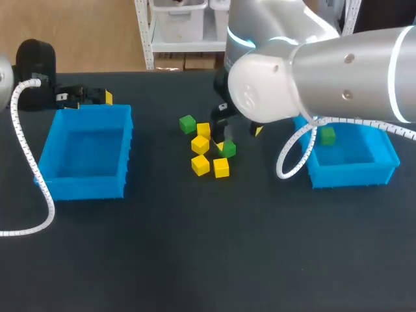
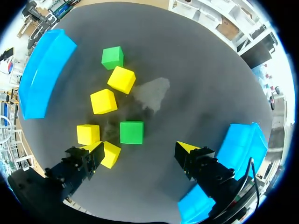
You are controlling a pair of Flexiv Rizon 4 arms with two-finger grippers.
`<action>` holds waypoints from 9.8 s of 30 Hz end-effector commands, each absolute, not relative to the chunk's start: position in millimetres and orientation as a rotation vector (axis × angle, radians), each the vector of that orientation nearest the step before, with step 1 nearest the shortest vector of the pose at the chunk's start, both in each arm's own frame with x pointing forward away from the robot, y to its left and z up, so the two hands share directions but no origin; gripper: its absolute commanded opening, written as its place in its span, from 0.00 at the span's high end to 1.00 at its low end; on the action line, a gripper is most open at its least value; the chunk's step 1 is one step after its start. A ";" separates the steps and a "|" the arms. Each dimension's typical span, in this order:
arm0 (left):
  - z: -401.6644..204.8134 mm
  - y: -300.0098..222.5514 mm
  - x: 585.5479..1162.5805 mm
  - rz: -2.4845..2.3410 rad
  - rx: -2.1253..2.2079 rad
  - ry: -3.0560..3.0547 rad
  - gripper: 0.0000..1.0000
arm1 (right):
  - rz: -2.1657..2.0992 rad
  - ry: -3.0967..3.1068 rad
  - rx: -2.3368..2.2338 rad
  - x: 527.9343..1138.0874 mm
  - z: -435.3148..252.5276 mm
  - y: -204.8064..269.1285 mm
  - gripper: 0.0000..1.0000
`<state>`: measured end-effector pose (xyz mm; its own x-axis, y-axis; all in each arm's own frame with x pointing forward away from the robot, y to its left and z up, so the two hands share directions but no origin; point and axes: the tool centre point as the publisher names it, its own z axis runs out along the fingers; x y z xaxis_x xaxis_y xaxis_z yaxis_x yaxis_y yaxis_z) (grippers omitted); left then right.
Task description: Put the green cubes in the right bin and the yellow cubes in the left bin.
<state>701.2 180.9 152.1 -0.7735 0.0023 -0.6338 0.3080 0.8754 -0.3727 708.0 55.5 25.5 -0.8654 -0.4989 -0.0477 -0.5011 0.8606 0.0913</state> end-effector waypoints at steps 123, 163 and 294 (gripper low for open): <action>150.7 182.8 701.1 -0.625 0.227 2.382 0.00 | 0.000 2.869 -0.470 774.7 104.1 -91.1 0.00; 150.7 182.8 701.1 -0.625 0.227 2.382 0.00 | 0.084 2.816 -1.202 798.3 72.4 109.6 0.00; 150.7 182.8 701.1 -0.625 0.227 2.382 0.00 | 0.097 2.813 -0.150 750.8 104.2 -164.0 1.00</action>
